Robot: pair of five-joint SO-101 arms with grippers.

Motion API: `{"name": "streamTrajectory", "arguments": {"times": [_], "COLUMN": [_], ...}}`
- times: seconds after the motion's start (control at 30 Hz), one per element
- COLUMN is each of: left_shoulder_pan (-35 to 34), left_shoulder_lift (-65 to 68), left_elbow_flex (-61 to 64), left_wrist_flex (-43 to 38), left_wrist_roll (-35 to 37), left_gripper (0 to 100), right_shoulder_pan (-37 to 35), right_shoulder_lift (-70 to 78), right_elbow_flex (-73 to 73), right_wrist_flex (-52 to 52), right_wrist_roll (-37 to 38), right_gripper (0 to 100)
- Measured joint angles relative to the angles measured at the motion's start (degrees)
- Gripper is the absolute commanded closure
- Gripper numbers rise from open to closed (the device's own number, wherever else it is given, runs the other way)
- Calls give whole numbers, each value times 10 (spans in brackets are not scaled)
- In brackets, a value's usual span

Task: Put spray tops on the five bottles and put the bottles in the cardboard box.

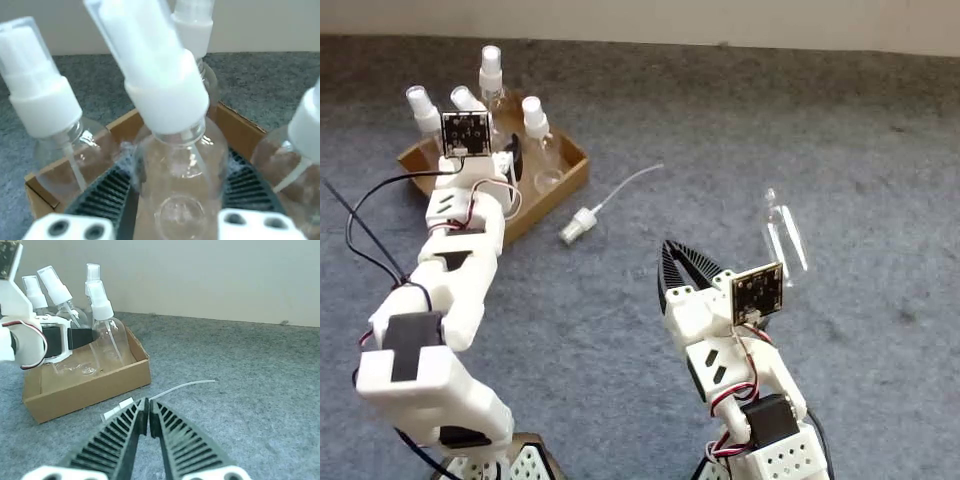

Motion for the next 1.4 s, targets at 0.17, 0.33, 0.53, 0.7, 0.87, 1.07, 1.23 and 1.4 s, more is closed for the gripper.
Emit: {"name": "streamTrajectory", "arguments": {"times": [0.17, 0.33, 0.53, 0.7, 0.87, 1.07, 1.23, 1.4], "left_shoulder_pan": [3, 4, 7, 7, 7, 7, 7, 6], "left_shoulder_lift": [45, 56, 56, 56, 56, 56, 56, 56], "left_elbow_flex": [-29, -33, -33, -33, -33, -31, -31, -31], "left_wrist_flex": [0, -24, -26, -28, -28, -28, -28, -28], "left_wrist_roll": [0, 0, 0, 0, 0, 0, 0, 0], "left_gripper": [940, 940, 940, 940, 940, 940, 939, 901], "right_shoulder_pan": [0, 0, 0, 0, 0, 0, 0, 0], "right_shoulder_lift": [0, 0, 0, 0, 0, 0, 0, 0], "right_elbow_flex": [0, 0, 0, 0, 0, 0, 0, 0], "right_wrist_flex": [0, 0, 0, 0, 0, 0, 0, 0], "right_wrist_roll": [0, 0, 0, 0, 0, 0, 0, 0], "right_gripper": [993, 993, 993, 993, 993, 993, 993, 993]}}
